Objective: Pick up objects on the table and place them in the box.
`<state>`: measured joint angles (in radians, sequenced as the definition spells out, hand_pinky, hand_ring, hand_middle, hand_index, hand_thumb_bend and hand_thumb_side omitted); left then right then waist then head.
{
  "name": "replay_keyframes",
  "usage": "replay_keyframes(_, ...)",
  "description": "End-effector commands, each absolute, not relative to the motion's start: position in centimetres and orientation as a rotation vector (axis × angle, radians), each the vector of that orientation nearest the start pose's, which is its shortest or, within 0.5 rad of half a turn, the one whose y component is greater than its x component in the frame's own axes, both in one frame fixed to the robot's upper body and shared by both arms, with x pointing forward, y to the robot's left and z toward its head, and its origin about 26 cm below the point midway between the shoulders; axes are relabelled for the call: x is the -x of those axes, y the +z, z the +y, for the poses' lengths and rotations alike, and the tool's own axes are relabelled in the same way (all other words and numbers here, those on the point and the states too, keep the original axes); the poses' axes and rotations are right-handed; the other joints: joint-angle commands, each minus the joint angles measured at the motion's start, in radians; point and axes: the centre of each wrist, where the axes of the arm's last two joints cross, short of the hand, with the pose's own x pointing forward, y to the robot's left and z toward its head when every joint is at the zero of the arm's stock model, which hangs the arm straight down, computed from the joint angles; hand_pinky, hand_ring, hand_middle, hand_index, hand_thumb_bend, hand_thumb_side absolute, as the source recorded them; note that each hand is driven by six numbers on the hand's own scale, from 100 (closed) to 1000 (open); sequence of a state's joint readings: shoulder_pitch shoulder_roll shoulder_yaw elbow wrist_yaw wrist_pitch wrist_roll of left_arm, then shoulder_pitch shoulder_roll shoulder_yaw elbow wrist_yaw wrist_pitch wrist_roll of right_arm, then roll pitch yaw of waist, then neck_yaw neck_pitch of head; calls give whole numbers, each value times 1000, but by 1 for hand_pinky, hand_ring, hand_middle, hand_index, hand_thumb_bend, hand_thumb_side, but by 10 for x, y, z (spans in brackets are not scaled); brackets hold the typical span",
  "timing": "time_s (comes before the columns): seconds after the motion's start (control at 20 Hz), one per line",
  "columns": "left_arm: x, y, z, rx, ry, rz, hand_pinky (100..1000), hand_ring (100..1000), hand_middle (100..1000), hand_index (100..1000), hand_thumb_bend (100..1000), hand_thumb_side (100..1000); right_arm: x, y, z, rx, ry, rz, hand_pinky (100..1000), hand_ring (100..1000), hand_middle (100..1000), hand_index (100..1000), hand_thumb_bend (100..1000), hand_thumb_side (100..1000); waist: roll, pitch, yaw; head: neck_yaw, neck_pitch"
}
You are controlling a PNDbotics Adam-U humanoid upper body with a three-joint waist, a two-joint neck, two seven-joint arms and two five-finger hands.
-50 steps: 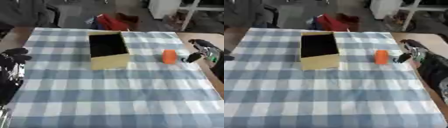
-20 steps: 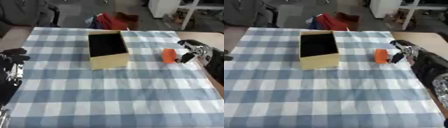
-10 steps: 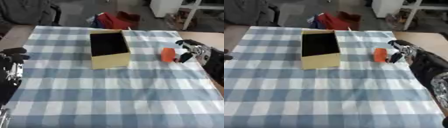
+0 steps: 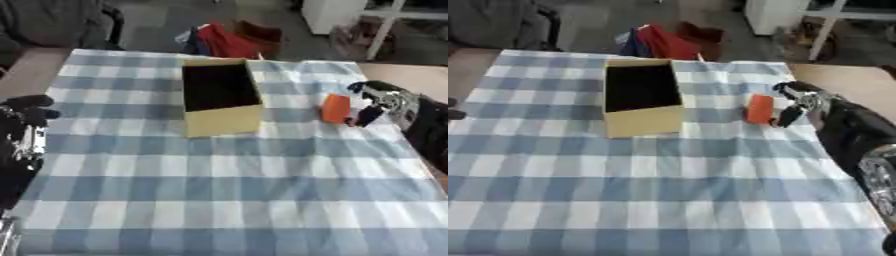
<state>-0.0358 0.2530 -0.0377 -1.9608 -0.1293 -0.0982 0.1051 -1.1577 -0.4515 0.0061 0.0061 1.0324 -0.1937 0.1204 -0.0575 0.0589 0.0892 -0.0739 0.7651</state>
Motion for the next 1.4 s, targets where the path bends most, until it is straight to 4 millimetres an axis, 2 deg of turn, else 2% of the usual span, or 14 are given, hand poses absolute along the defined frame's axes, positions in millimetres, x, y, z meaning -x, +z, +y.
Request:
replay_keyframes(0.05,-271,119,268,-316,-275,-2119,834,657,660,736,100,593,-481,97,-368,784,1206,-929,827,903,928,994,341,100,2,-12,1,-2,5)
replay_keyframes(1.15,-271,119,269,-318,-275,-2118,834,660,661,735,100,592,-488,108,-361,699,1215,-934,832,899,916,992,373,100,1,-16,-1,-2,5)
replay_keyframes(1.2,-271,119,269,-318,-275,-2119,834,660,661,735,100,592,-488,109,-361,697,1214,-934,831,887,883,975,394,119,1,-15,-1,-2,5)
replay_keyframes(1.4,-271,119,269,-317,-275,-2121,834,661,661,735,100,592,-488,108,-360,678,1185,-938,828,873,861,962,423,173,0,-14,1,-3,5)
